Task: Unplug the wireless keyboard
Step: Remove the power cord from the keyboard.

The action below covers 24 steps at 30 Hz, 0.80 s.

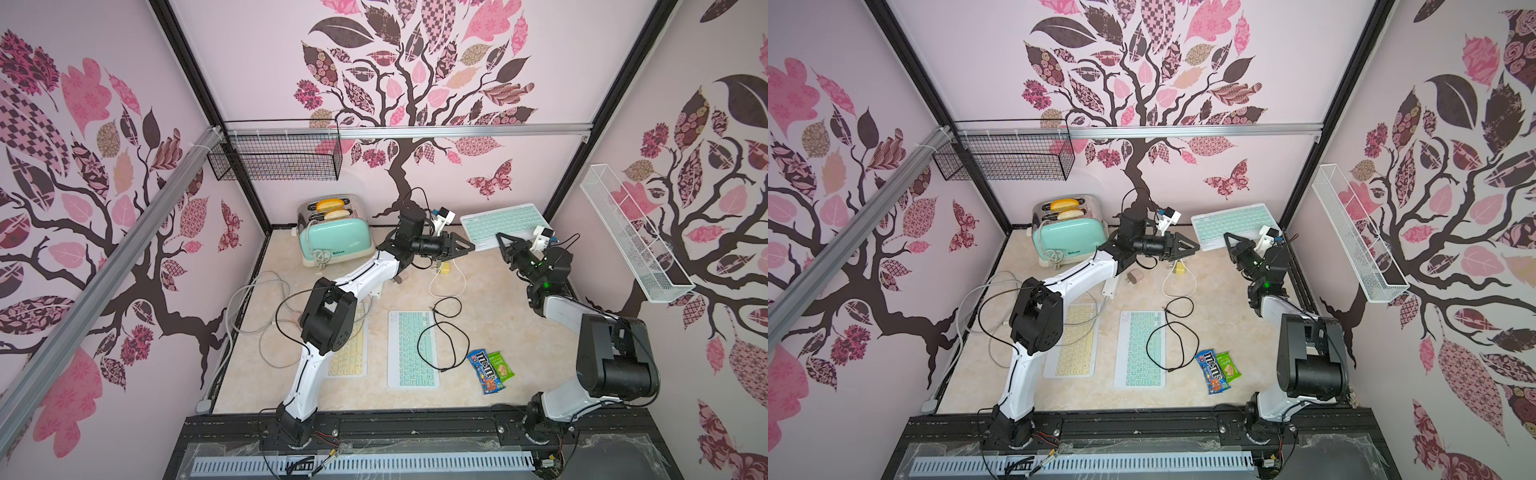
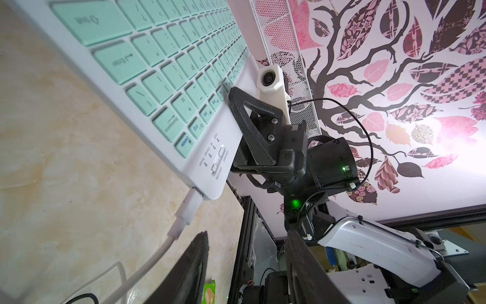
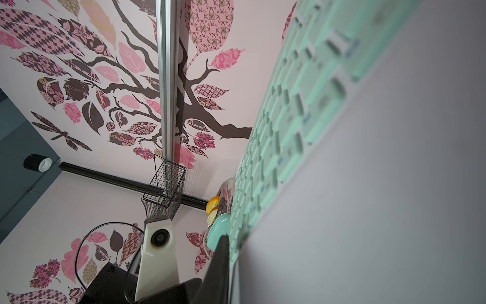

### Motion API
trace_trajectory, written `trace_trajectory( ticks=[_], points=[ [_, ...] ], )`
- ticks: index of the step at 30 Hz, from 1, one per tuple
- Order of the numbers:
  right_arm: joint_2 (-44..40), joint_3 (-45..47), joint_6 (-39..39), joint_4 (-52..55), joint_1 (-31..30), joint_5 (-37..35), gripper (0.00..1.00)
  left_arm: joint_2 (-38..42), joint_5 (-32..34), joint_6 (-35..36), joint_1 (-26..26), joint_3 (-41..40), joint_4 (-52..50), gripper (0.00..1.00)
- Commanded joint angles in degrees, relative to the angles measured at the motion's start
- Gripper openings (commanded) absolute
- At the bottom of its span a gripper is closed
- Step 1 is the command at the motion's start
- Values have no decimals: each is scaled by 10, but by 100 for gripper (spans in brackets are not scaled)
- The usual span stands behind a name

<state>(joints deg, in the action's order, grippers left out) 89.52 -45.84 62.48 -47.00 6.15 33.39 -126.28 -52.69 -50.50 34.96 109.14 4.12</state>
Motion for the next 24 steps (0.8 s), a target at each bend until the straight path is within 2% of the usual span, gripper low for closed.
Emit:
trace_trajectory(
  ticks=[1,3,5,8,13,16,21,24],
  points=[
    [-14,-23,2,-37,-6,-15,0,-1,40,1,-1,-1,-22,50],
    [-14,-18,9,-41,-8,-29,0,10,96,-49,1,-38,-4,49],
    [-17,-12,12,-47,-12,-39,0,25,127,-125,4,-90,66,49],
    [-20,-7,7,-55,-25,-47,0,35,149,-228,7,-139,175,48],
    [-17,2,0,-72,-48,-58,0,40,184,-341,12,-163,295,48],
    [-14,7,3,-83,-55,-67,0,50,218,-390,17,-186,360,47],
    [-18,12,3,-78,-58,-81,0,86,282,-417,27,-239,378,47],
    [-27,18,2,-67,-59,-95,0,101,320,-449,34,-267,385,39]
  ],
)
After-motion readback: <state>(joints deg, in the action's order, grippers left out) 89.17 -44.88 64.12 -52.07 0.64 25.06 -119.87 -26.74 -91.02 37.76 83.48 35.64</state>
